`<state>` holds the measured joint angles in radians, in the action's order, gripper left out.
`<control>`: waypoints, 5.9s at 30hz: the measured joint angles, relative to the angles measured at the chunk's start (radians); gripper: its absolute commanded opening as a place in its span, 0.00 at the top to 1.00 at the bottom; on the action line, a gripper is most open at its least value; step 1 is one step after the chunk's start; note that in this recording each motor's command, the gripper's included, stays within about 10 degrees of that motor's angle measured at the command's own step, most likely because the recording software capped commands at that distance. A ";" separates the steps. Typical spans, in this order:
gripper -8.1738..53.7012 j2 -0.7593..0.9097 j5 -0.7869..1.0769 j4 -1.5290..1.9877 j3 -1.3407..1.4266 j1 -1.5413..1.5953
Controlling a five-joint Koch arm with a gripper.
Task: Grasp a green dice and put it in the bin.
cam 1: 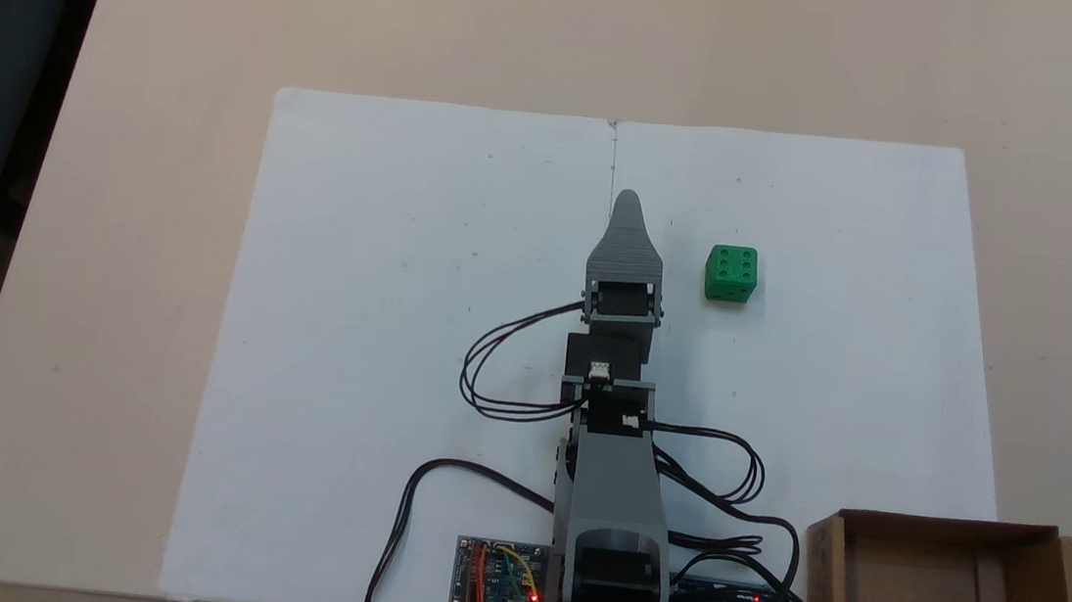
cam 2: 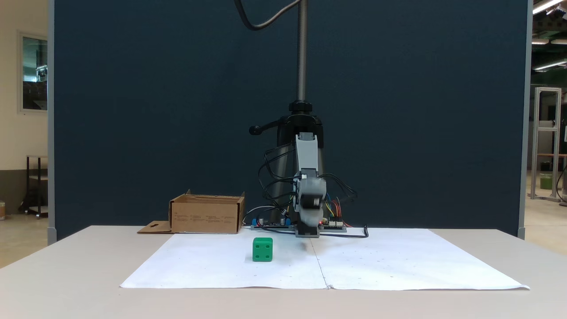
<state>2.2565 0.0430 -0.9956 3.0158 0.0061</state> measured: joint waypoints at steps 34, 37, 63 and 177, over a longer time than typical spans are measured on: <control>0.16 -0.081 -0.106 1.980 -1.131 -0.318; 0.16 -0.123 -0.095 2.105 -1.189 -0.354; 0.17 -0.433 0.347 2.187 -1.321 -0.459; 0.51 -1.051 0.433 1.660 -1.367 -0.523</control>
<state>1.2057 0.4755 0.6642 1.6490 -0.5170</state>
